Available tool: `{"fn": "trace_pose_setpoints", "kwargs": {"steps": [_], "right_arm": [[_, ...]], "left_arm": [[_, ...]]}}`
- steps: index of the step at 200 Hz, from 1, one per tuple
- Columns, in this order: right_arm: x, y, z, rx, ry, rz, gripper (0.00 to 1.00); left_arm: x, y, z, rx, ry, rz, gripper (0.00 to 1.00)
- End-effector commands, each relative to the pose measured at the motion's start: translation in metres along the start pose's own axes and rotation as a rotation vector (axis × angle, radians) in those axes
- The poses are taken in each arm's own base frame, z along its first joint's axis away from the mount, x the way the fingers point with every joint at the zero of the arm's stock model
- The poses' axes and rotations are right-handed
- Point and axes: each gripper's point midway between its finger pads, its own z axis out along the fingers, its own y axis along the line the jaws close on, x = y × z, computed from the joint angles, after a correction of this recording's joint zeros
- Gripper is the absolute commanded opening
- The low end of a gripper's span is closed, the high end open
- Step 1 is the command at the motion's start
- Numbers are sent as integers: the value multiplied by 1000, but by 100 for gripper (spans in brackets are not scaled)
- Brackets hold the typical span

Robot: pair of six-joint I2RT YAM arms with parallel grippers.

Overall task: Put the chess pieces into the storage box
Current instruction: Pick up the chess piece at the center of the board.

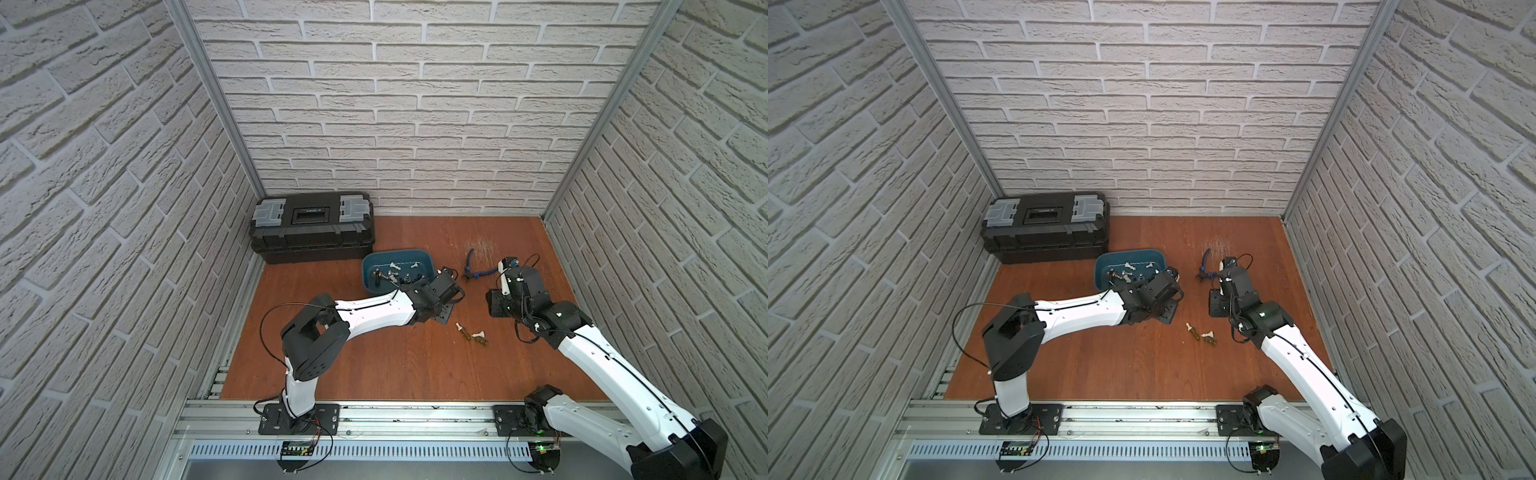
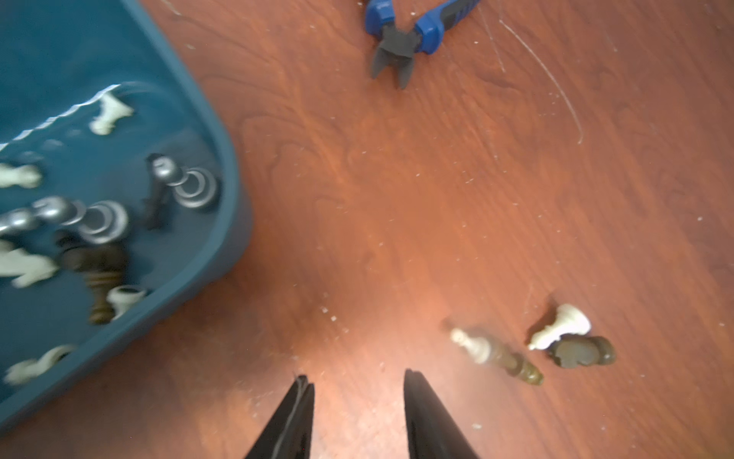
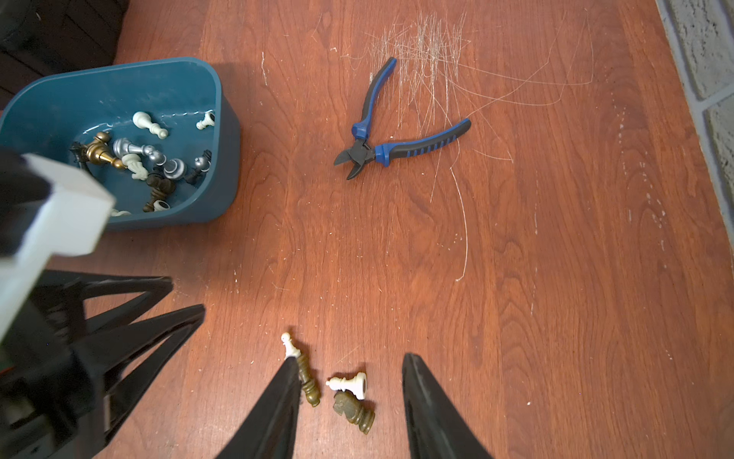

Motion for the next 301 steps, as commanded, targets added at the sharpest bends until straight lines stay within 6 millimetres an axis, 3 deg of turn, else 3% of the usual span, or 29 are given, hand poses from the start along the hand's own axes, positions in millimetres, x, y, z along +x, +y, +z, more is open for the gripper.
{"fn": "trace_pose_setpoints", "kwargs": {"steps": [1,27,50,90,124,162,222,301], "right_arm": [[-11,2,0,-17,-52,13,46],[-12,5,1,-29,-51,3,46],[-6,8,3,-52,-35,11,45],[37,-4,20,-5,74,101,40],[75,-14,34,28,163,181,36],[107,-10,56,10,249,188,36],[126,4,81,-27,390,141,45],[147,-2,70,-17,442,171,46]], "left_arm": [[-4,-29,4,79,19,32,44],[5,-49,17,102,57,57,45],[14,-55,29,113,87,48,44],[14,-63,28,142,77,57,44],[17,-54,22,121,67,46,43],[19,-24,7,56,35,11,42],[24,-3,-5,11,24,-7,42],[24,-2,-2,6,23,-7,43]]}}
